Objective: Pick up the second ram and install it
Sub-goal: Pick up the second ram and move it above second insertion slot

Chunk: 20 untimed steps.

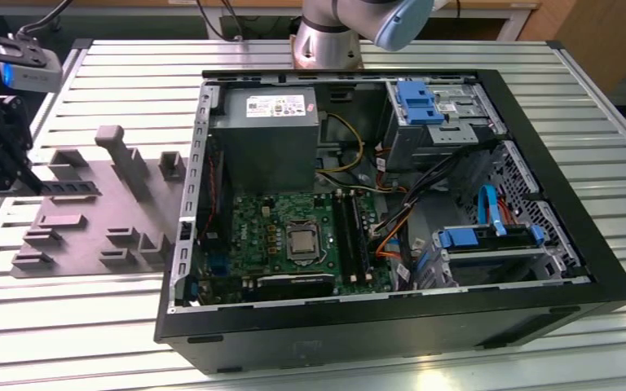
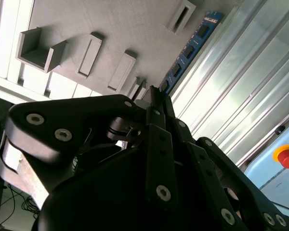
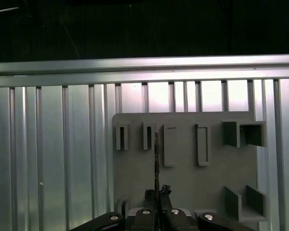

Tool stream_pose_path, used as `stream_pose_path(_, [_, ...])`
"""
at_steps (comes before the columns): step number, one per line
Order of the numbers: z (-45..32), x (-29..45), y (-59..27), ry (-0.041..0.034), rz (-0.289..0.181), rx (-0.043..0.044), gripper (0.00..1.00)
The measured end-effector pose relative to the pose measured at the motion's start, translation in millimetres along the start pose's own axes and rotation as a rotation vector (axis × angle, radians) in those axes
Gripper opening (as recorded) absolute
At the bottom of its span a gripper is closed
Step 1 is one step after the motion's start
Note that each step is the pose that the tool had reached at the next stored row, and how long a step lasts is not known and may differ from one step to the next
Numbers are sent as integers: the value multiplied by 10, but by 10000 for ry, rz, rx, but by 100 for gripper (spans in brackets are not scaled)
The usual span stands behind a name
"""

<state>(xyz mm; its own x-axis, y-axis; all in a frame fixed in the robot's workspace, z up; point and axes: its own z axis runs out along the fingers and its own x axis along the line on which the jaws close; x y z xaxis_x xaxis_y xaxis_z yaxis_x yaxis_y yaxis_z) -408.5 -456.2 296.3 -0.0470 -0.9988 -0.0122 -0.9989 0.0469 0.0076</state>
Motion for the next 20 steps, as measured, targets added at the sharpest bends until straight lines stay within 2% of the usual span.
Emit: stream_pose_path(20, [-74, -2, 1, 1, 0, -1, 14])
